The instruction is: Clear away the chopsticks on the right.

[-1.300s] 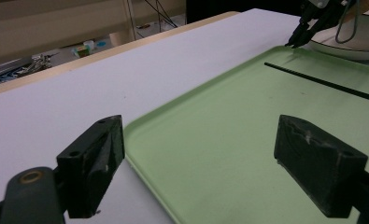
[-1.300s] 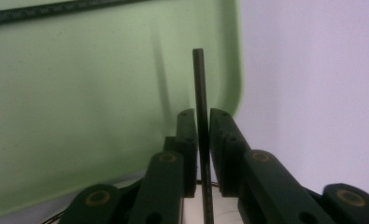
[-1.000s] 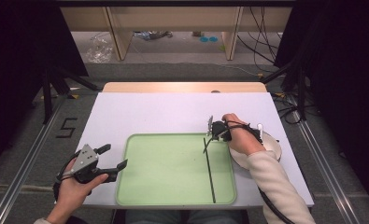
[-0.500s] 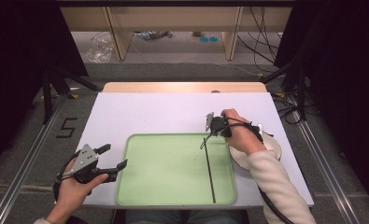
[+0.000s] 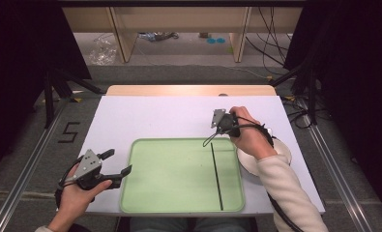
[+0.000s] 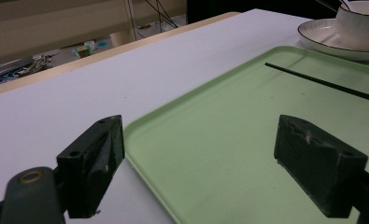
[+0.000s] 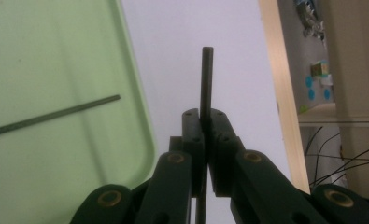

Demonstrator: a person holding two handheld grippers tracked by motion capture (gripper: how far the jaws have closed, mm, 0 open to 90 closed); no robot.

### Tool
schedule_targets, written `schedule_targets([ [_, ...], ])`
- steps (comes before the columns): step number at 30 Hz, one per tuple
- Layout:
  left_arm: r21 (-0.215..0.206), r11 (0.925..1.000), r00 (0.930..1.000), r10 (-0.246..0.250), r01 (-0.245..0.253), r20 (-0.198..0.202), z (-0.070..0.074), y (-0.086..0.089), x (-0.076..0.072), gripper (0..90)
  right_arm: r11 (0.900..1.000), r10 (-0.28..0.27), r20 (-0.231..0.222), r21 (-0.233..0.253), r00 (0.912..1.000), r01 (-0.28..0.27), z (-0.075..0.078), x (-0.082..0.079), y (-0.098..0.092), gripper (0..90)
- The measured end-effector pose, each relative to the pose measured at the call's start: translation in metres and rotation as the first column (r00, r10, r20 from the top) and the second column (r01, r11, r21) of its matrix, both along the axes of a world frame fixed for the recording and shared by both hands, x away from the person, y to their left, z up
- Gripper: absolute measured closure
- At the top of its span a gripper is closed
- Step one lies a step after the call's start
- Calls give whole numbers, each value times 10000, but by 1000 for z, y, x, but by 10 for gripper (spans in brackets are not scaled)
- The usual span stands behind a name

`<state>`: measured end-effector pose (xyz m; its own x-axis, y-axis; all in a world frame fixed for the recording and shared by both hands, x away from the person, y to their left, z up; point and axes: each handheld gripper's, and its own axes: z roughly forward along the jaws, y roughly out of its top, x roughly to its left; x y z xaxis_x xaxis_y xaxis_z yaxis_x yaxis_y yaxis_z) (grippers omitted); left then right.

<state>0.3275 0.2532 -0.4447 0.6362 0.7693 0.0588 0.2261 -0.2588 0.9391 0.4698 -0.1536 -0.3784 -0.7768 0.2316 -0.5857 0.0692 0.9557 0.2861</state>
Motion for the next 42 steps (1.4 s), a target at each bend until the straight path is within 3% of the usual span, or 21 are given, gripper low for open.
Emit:
schedule_targets([
  [6,-31,10000,10000,13,-13,-6,0,0,0,161,9965,-11,324,835,9995,-16,13,-4,0,879],
  [11,-65,10000,10000,33,-33,-20,0,0,0,160,9871,-21,541,1602,9985,-66,24,-9,1,879],
  [15,-87,9999,10000,51,-52,-35,0,0,0,160,9700,-185,625,2430,9979,28,30,-13,2,879],
  [18,-67,10000,10000,33,-33,-21,0,0,0,160,9475,-420,423,3188,9982,264,36,-15,0,879],
  [21,-90,9999,10000,48,-48,-38,0,0,0,161,9135,-800,339,4024,9962,597,40,-15,-3,879],
  [22,-85,10000,10000,43,-43,-31,0,0,0,160,9024,-832,546,4278,9950,520,41,-14,-5,879],
  [24,-86,10000,10000,48,-48,-29,0,0,0,160,8684,-1065,459,4909,9932,704,44,-14,-9,879],
  [25,-82,10000,10000,48,-49,-29,0,0,0,160,8438,-1300,413,5292,9906,887,46,-14,-11,879],
  [26,-76,10000,10000,50,-50,-28,0,0,0,160,8344,-1336,419,5439,9902,896,47,-13,-13,879],
  [27,-78,10000,10000,50,-50,-31,0,0,0,160,8082,-1508,388,5803,9878,1005,49,-14,-15,879],
  [30,-79,10000,10000,46,-47,-22,0,0,0,160,7630,-1711,96,6339,9852,1264,52,-13,-20,879],
  [31,-81,10000,10000,51,-52,-27,0,0,0,160,7532,-1696,-178,6425,9854,1412,52,-13,-21,879],
  [34,-88,9999,10000,56,-56,-37,0,0,0,161,7285,-1854,-323,6662,9821,1595,53,-13,-22,879],
  [39,-70,10000,10000,45,-45,-32,0,0,0,160,6707,-1991,-559,7202,9784,1776,54,-13,-24,879],
  [40,-89,9999,10000,46,-47,-34,0,0,0,160,6660,-2024,-828,7189,9758,1992,54,-13,-24,878],
  [42,-83,10000,10000,38,-38,-27,0,0,0,160,6461,-2077,-1049,7318,9726,2169,54,-14,-26,879],
])
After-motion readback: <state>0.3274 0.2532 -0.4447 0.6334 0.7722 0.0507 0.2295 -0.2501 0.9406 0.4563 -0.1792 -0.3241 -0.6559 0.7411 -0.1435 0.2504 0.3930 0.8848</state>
